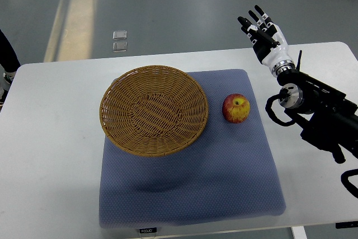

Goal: Place red apple in basket with right hand

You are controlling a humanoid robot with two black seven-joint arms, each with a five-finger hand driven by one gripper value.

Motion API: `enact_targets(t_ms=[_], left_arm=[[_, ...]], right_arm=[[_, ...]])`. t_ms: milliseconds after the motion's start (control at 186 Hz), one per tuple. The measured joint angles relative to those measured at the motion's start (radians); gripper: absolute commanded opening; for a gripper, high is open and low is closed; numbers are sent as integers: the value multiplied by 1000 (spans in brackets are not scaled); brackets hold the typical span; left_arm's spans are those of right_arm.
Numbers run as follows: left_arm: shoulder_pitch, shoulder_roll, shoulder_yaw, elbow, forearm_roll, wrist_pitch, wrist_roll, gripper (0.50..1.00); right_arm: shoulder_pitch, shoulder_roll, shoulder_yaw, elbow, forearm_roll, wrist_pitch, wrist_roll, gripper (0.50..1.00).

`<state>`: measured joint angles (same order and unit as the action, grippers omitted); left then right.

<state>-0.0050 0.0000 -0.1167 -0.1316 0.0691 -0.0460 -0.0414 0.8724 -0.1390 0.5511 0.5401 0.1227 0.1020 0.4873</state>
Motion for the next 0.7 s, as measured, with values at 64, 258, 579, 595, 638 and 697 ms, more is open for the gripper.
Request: enact_targets(t_ms=[64,258,579,595,638,697], left_arm=[[0,0,0,0,0,0,0,1000],[0,0,-1,0,0,0,0,1000],[2,0,-2,-2,0,0,0,1000],[2,0,-2,-2,0,0,0,1000],[2,0,-2,-2,0,0,0,1000],[2,0,-2,-2,0,0,0,1000]], right_arm=[[3,-1,0,-10,1,-4,-1,924],[15,-5,0,-24,6,-10,-1,924],[15,-40,0,10,14,14,-1,924],[14,-44,0,14,14,17,-1,924],[13,-58,1,25,14,22,-1,924],[13,-77,1,44,11,25,-1,924]])
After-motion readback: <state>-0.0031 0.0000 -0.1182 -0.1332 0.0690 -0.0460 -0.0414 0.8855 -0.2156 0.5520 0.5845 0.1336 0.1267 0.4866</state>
